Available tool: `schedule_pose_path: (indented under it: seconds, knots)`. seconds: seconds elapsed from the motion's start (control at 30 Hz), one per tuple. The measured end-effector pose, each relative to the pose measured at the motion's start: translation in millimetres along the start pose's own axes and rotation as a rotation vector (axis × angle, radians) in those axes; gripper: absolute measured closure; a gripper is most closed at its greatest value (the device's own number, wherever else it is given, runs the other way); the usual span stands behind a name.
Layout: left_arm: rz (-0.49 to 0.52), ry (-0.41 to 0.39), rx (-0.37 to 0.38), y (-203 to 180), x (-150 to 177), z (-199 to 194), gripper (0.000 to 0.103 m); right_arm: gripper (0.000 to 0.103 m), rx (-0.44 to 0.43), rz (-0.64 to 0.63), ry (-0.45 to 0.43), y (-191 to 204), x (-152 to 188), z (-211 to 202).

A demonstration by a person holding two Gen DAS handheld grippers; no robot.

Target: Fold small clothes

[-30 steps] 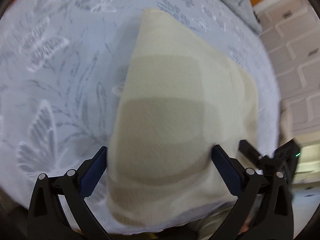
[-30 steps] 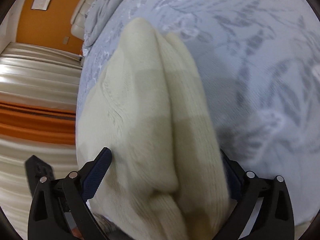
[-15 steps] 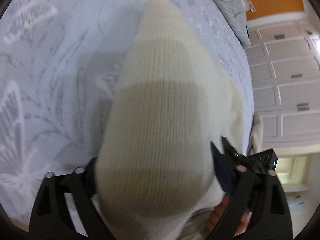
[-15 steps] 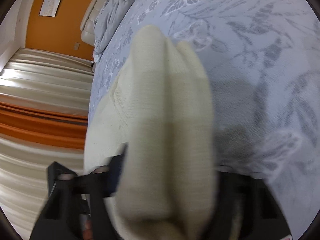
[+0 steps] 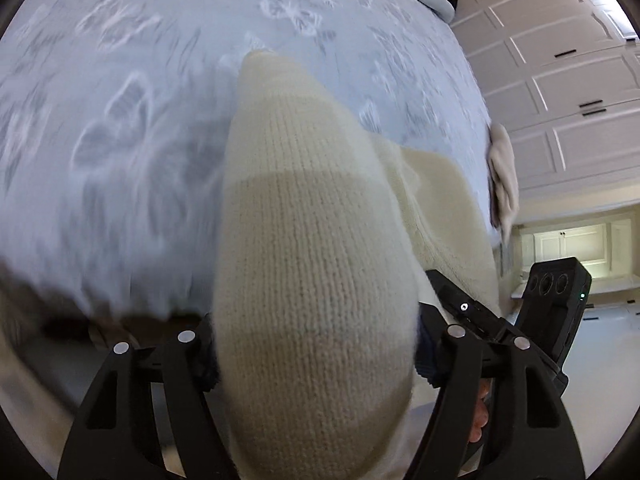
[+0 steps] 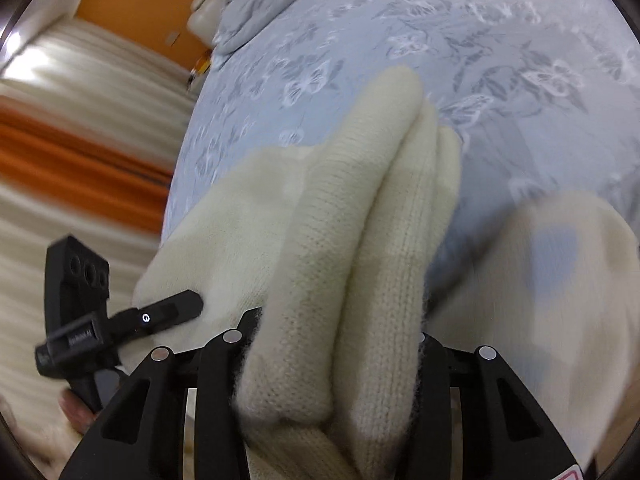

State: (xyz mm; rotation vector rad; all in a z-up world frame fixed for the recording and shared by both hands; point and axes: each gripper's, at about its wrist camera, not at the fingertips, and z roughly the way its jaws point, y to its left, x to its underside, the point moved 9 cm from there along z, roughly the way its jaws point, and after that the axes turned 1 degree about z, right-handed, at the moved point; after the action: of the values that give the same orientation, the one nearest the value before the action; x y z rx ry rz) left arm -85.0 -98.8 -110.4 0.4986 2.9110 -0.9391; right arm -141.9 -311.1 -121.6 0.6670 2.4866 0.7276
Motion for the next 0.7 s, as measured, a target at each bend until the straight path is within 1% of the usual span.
schedule_pose_path:
  seconds: [0.07, 0.1, 0.17, 0.23, 0.27, 0.3, 0.37, 0.4, 0.43, 0.53, 0.6, 0.67, 0.7]
  knots:
    - [0.031, -0.027, 0.010, -7, 13, -19, 0.035, 0.065, -0.001, -0.031, -0.030, 16, 12, -17]
    - [0.049, -0.047, 0.009, -10, 12, -29, 0.036, 0.065, -0.011, -0.046, -0.052, 26, 12, -24]
    - [0.109, -0.136, 0.011, -23, 8, -60, 0.036, 0.065, -0.031, -0.088, -0.108, 47, 8, -42]
    - [0.184, -0.243, 0.009, -43, -2, -97, 0.036, 0.065, -0.056, -0.134, -0.178, 68, 0, -65]
    - [0.203, -0.278, 0.015, -47, -7, -111, 0.036, 0.065, -0.074, -0.165, -0.224, 84, -7, -80]
    - [0.238, -0.344, 0.030, -59, -13, -137, 0.036, 0.065, -0.093, -0.207, -0.275, 102, -19, -97]
    - [0.274, -0.424, 0.054, -76, -32, -164, 0.036, 0.065, -0.115, -0.282, -0.357, 135, -36, -125]
    - [0.301, -0.488, 0.073, -87, -40, -191, 0.036, 0.065, -0.128, -0.327, -0.402, 156, -47, -140]
    - [0.320, -0.533, 0.083, -94, -48, -211, 0.036, 0.065, -0.141, -0.359, -0.434, 171, -53, -151]
    - [0.403, -0.692, 0.095, -119, -65, -271, 0.036, 0.064, -0.219, -0.441, -0.539, 219, -78, -187]
    - [0.450, -0.790, 0.095, -128, -72, -308, 0.035, 0.064, -0.268, -0.471, -0.581, 245, -92, -200]
    - [0.471, -0.862, 0.093, -130, -81, -334, 0.035, 0.064, -0.313, -0.500, -0.607, 268, -105, -204]
    - [0.478, -0.883, 0.088, -128, -85, -341, 0.034, 0.064, -0.325, -0.507, -0.609, 275, -111, -201]
